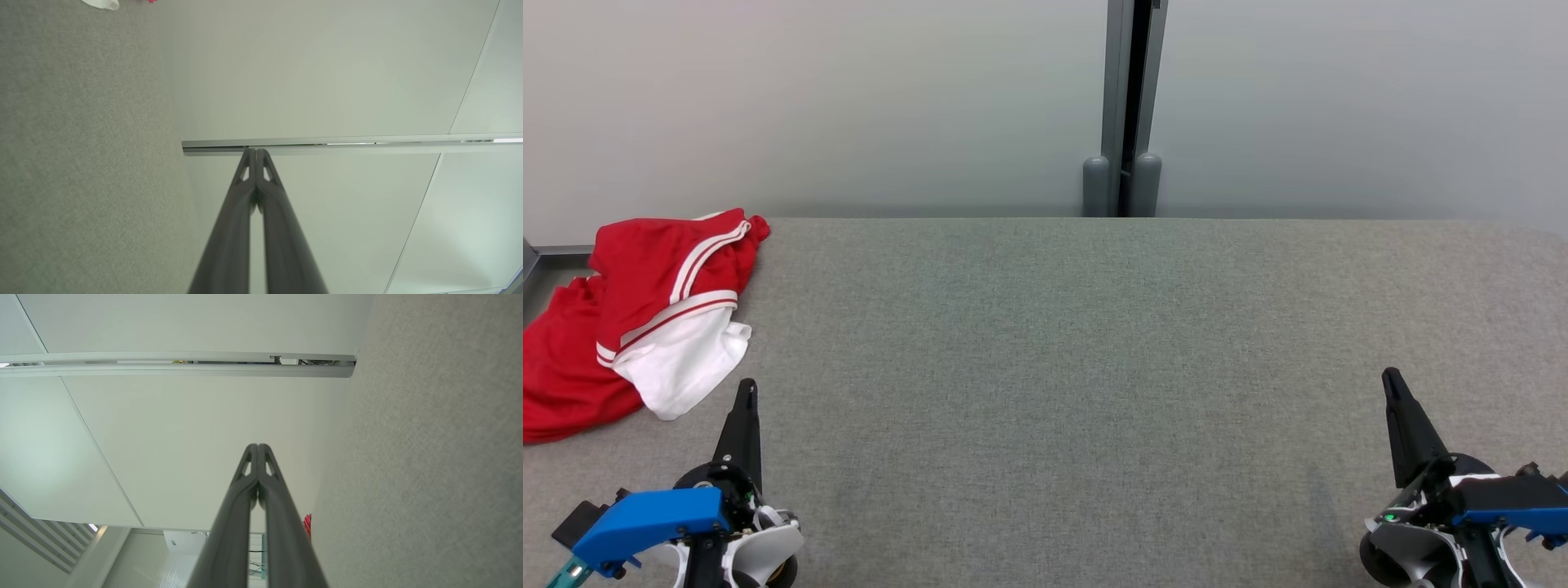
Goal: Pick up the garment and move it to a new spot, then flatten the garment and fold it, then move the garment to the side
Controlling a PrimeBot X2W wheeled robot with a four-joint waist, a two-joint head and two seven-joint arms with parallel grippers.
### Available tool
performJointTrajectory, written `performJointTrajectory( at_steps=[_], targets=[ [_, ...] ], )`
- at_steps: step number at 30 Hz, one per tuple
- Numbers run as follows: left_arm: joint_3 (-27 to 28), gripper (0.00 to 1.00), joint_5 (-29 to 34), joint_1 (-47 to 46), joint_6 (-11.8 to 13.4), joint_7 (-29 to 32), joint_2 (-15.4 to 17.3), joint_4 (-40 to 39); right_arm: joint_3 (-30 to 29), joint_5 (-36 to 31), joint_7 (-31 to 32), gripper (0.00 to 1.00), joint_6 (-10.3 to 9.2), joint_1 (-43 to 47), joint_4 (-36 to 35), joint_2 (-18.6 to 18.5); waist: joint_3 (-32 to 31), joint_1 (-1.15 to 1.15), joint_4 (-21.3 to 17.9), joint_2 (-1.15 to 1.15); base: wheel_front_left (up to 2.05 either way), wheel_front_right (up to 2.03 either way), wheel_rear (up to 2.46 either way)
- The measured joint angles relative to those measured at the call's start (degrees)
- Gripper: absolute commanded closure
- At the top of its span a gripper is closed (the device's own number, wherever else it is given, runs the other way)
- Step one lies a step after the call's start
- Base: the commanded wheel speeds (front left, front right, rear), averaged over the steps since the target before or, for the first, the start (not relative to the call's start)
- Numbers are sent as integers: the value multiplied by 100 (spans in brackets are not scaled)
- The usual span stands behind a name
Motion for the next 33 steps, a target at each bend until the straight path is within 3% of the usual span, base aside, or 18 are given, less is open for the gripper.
performJointTrajectory(
  at_steps=[10, 11, 25, 33],
  targets=[
    [0, 100, 0, 0, 0, 0, 0, 0, 0, 0, 0, 100, 0, 0, 0, 0, 0, 0, 0, 0, 0, 0, 0],
    [-1, 0, 0, 6, 1, -3, 0, 18, 2, -1, -1, 0, 0, 2, 16, 3, 0, 0, 0, 0, 0, 0, 0],
    [-270, 0, 104, 378, 7, -252, -63, 190, 127, -130, -257, 0, -9, 217, 308, 55, 2, 0, 0, 0, 0, 0, 0],
    [-398, 0, 557, 415, 7, -463, -63, 49, 116, -626, -464, 0, -9, 230, 296, 55, 5, 0, 4, 0, 0, 0, 0]
  ],
)
